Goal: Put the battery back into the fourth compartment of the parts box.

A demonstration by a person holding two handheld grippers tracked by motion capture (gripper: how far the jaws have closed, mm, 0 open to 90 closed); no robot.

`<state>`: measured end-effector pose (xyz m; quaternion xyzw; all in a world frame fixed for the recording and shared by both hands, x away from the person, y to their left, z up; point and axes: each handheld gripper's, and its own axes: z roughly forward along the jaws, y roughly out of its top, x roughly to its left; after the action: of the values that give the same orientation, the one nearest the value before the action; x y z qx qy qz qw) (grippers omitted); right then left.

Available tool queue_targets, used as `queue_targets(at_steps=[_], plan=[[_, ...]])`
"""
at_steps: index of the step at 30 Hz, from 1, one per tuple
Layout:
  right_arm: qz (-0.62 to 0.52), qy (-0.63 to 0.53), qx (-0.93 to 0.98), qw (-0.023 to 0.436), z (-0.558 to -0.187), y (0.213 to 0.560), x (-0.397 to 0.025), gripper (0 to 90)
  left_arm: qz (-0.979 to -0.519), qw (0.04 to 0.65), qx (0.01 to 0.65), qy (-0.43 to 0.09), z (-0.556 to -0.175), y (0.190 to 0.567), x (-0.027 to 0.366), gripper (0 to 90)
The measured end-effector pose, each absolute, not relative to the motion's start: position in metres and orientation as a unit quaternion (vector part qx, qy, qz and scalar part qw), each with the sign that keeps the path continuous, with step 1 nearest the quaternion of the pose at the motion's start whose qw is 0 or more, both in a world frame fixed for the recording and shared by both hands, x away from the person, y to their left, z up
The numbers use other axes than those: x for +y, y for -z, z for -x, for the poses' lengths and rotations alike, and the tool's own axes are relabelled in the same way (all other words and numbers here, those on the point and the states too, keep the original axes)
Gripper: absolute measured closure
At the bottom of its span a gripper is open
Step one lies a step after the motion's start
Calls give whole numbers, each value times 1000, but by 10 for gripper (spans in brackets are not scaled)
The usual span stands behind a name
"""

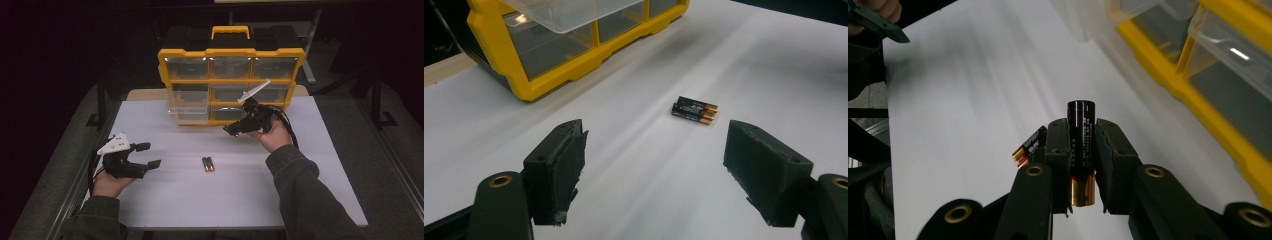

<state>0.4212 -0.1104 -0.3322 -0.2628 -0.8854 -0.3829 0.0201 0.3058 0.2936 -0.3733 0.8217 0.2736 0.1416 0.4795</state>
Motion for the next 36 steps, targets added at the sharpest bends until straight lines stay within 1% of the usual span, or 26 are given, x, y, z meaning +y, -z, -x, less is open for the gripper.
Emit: queue_targets(at_steps=[12,14,31,34,36], plan=[[254,396,-882,13,-431,304,-111,761,-824,475,275,-140,-305,372,295,238],[257,399,-880,17,-432,300,-111,761,-823,476,275,-140,-305,372,295,238],[227,404,-886,-9,-448,267,-102,761,-822,480,275,-137,-306,373,294,238],[236,405,-883,-2,-448,259,-99,761,-823,477,275,-138,-306,373,294,238],[226,409,-884,-8,-450,256,-98,761,-823,477,275,-138,-306,373,295,238]])
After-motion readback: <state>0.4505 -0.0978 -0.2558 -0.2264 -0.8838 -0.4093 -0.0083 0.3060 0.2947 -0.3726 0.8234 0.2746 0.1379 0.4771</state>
